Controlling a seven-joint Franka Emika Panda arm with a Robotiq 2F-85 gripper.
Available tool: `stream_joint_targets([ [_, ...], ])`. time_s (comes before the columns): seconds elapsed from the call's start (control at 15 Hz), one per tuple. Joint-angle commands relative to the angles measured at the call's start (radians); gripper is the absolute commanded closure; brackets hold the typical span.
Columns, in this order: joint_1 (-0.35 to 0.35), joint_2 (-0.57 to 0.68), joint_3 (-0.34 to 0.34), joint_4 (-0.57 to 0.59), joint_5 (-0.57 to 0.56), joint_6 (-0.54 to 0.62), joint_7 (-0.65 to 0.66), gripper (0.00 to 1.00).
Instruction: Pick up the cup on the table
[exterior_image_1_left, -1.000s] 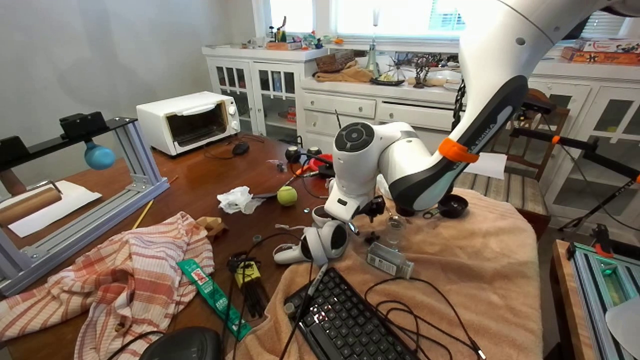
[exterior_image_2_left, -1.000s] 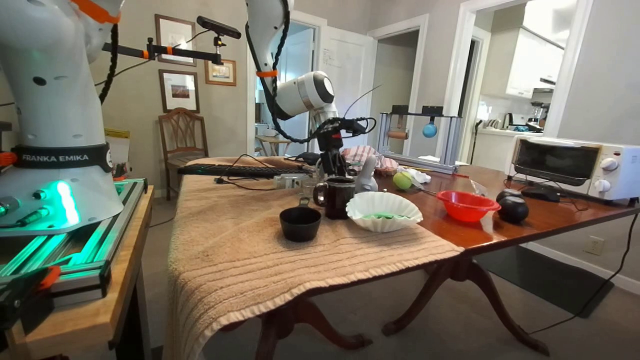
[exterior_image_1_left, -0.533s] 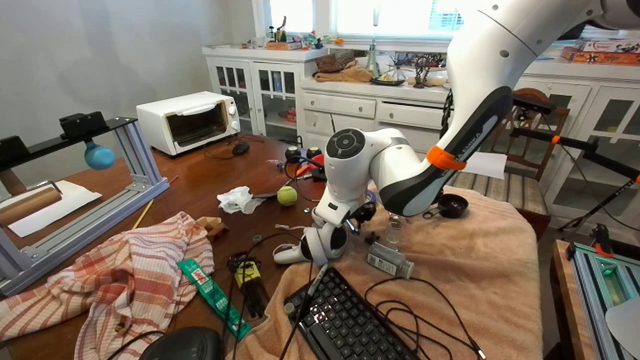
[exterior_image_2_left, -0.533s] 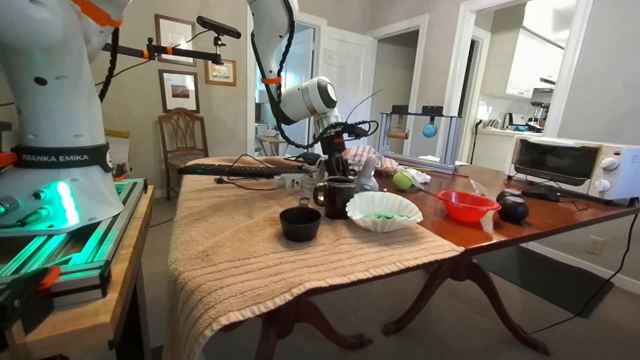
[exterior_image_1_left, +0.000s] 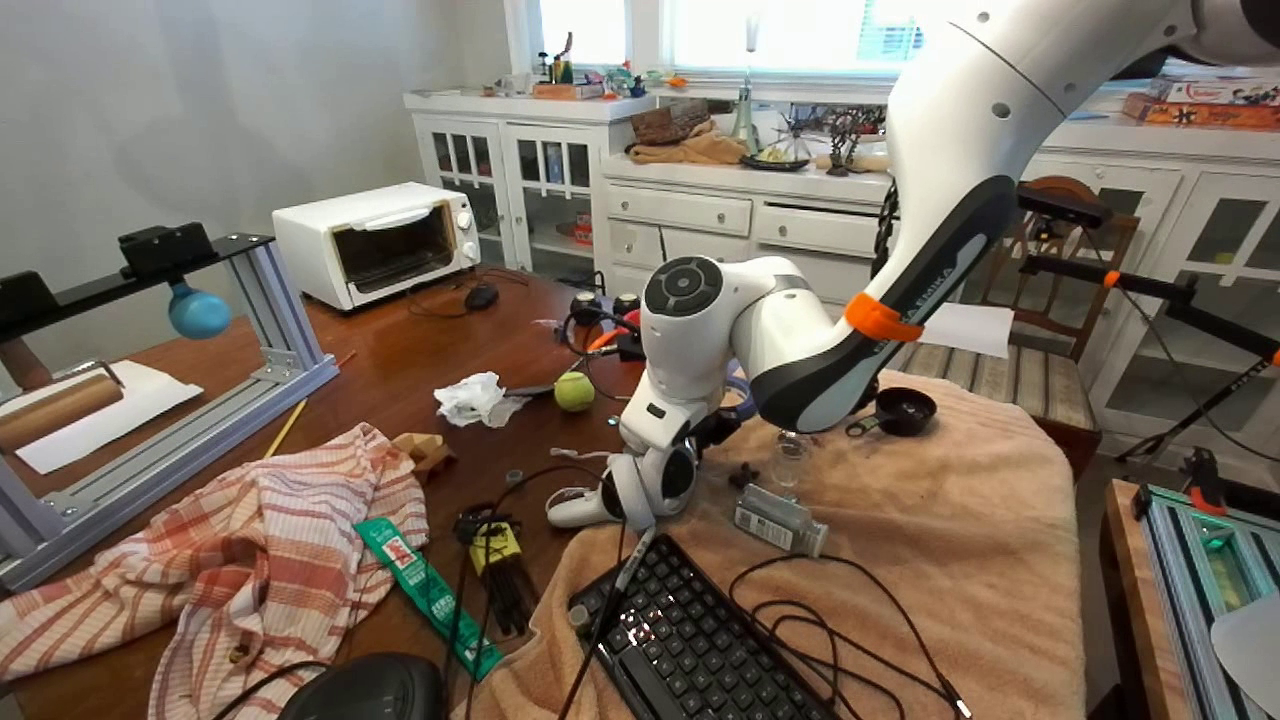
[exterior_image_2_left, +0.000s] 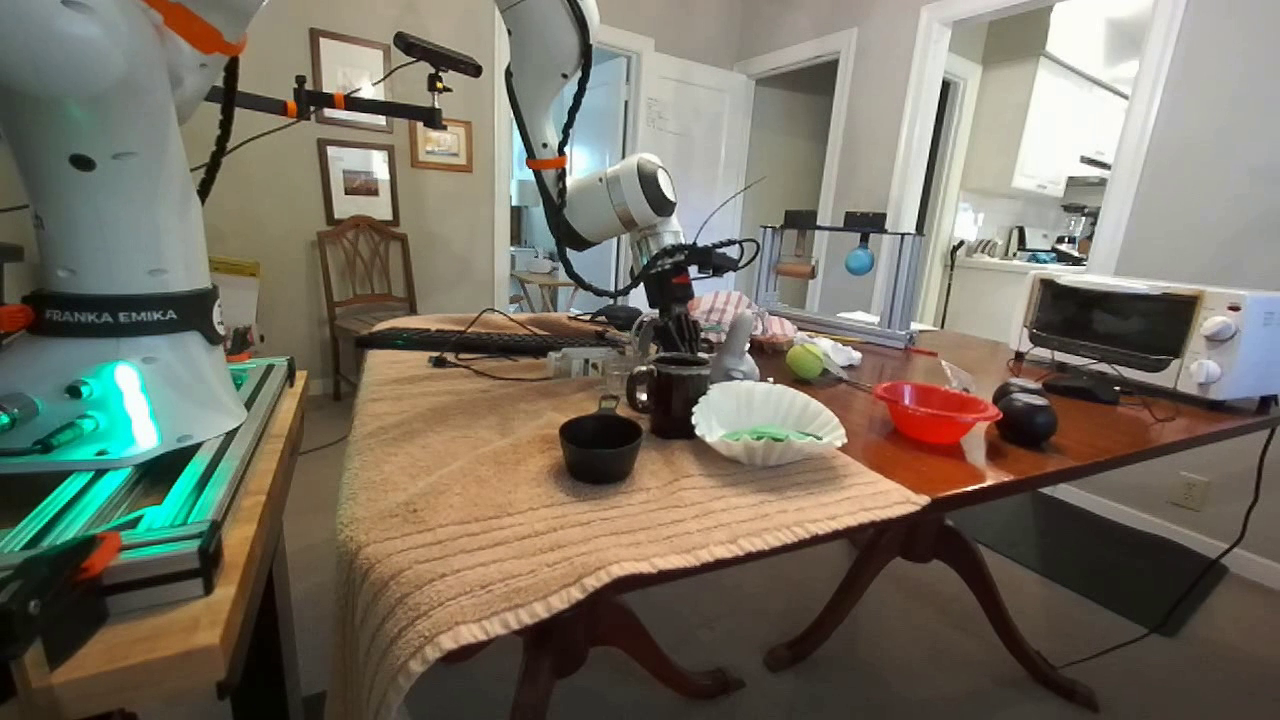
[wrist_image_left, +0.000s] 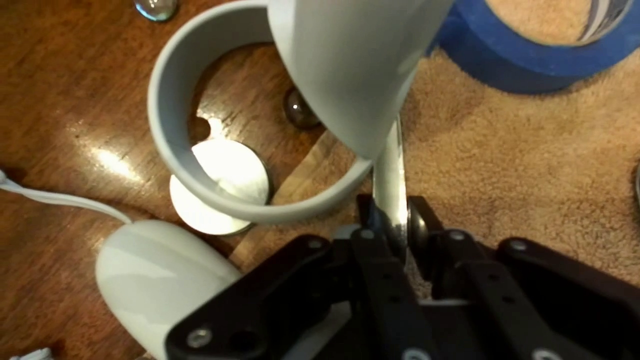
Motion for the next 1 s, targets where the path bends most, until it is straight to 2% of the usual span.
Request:
stream_joint_targets([
  [0.0, 0.008, -0.02, -0.004, -0.013, 0.005, 0.013, 0.023, 0.95],
  [0.67, 0.073, -0.321, -0.015, -0.2, -0.105, -0.026, 0.294, 0.95],
  [0.93, 0.097, -0.375, -0.012, -0.228, -0.189, -0.152, 0.467, 0.95],
])
